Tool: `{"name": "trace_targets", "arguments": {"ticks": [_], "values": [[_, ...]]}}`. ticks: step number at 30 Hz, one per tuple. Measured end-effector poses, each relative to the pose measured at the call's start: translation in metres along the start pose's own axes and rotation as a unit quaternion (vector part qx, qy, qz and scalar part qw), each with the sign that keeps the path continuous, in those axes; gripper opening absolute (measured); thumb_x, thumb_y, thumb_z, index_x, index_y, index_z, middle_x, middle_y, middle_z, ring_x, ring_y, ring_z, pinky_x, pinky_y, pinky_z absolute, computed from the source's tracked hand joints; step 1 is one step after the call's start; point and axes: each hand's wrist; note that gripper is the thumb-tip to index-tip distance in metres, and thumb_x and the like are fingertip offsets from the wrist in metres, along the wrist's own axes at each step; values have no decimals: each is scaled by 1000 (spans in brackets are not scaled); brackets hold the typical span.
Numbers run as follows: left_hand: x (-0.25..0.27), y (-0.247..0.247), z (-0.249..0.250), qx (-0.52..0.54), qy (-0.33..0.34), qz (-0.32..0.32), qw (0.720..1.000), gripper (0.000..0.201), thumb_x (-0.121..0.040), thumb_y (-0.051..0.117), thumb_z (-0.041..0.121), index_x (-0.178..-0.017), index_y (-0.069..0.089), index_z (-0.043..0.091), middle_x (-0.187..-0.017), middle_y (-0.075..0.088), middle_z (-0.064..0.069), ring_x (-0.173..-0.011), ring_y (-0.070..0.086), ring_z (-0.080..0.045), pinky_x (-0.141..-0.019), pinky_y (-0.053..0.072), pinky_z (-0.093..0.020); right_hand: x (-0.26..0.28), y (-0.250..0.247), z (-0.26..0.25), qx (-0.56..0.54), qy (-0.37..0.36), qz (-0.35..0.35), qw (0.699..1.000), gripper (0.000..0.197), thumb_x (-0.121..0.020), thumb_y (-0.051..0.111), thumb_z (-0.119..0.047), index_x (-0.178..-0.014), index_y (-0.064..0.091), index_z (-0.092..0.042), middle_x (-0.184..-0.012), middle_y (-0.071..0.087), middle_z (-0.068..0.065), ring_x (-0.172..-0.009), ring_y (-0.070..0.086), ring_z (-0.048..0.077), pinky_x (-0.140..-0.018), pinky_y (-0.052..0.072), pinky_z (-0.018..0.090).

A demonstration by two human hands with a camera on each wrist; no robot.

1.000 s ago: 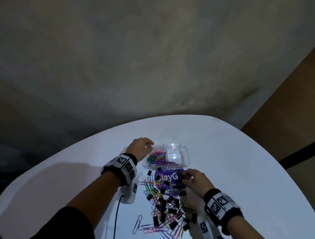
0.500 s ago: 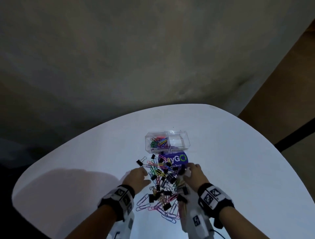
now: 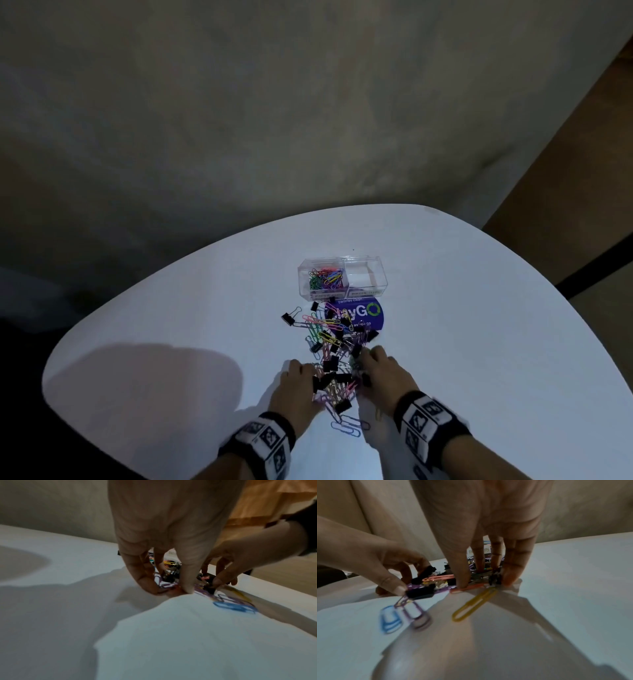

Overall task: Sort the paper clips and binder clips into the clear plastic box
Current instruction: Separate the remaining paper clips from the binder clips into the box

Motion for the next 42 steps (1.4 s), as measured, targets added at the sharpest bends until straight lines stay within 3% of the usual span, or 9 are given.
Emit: {"name": "trace_targets", "arguments": {"ticks": [12, 15, 19, 23, 27, 30, 33, 37, 42], "values": [[-54, -26, -5, -39, 28, -9, 999, 40, -87, 41, 2, -126, 45, 10, -111, 66, -14, -100, 62, -28, -87, 50, -35, -41, -45, 11, -114, 9, 109, 987, 40, -89, 56, -23, -127, 46, -14, -135, 42, 8, -120, 48, 28, -96, 45, 37], [-56, -28, -8, -2, 43, -5, 999, 43, -90, 38, -1, -132, 41, 10, -105, 64, -11, -88, 63, -18, -77, 48, -23, -14, -43, 19, -48, 60, 40, 996, 35, -89, 53, -31, -118, 50, -10, -127, 52, 11, -114, 53, 27, -91, 45, 34], [-55, -35, -13, 59, 25, 17, 998, 33, -94, 40, 3, -126, 47, 5, -126, 57, -19, -115, 54, -33, -98, 43, -37, 11, -21, 23, -17, 134, -81, 988, 49, -85, 54, -44, -120, 52, -9, -126, 58, 10, -116, 55, 27, -94, 45, 31], [-49, -34, -18, 101, 18, 3, 995, 47, -94, 31, -7, -139, 34, 7, -136, 47, -18, -125, 47, -28, -103, 35, -26, 6, -6, 12, -45, 146, -80, 985, 33, -91, 47, -17, -121, 51, -2, -130, 56, 15, -119, 54, 28, -96, 44, 31], [-49, -37, -19, 177, 25, 14, 984, 50, -96, 31, -4, -143, 24, 8, -103, 54, -9, -73, 49, -9, -68, 39, -4, -4, -6, 8, -68, 137, -77, 985, 29, -89, 49, -16, -115, 56, -4, -125, 58, 14, -116, 56, 28, -95, 46, 31], [-50, -38, -19, 186, 27, 23, 982, 54, -95, 31, -5, -145, 19, 11, -97, 44, -7, -64, 41, -6, -62, 40, -2, -7, -12, 7, -102, 104, -38, 989, 15, -84, 48, -11, -82, 62, -9, -93, 63, 8, -94, 59, 28, -78, 48, 26], [-52, -46, -22, 52, 71, 34, 996, 57, -91, 33, -7, -143, 28, 16, -98, 55, -8, -82, 56, -21, -75, 44, -18, -13, -16, 14, -275, 111, 26, 955, 31, -85, 47, -3, -60, 36, -16, -57, 51, -1, -56, 55, 21, -51, 41, 22], [-63, -61, -14, -100, 115, 50, 987, 42, -89, 38, -6, -122, 55, 13, -122, 55, -11, -110, 58, -31, -93, 44, -35, -19, -22, 24, -406, 105, 62, 906, 24, -86, 37, 7, -75, 34, -14, -52, 53, 7, -35, 44, 13, -41, 34, 23], [-75, -64, -25, 77, 25, 78, 994, 33, -93, 36, 0, -109, 64, 10, -109, 59, -17, -99, 59, -29, -89, 43, -31, -18, -18, 29, -257, 19, 25, 966, 27, -92, 40, -8, -118, 40, -15, -72, 49, 4, -63, 48, 20, -60, 38, 29]]}}
Point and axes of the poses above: each hand's wrist, its own x-axis away from the middle knuckle, its own y-axis out of the palm, z = x × y
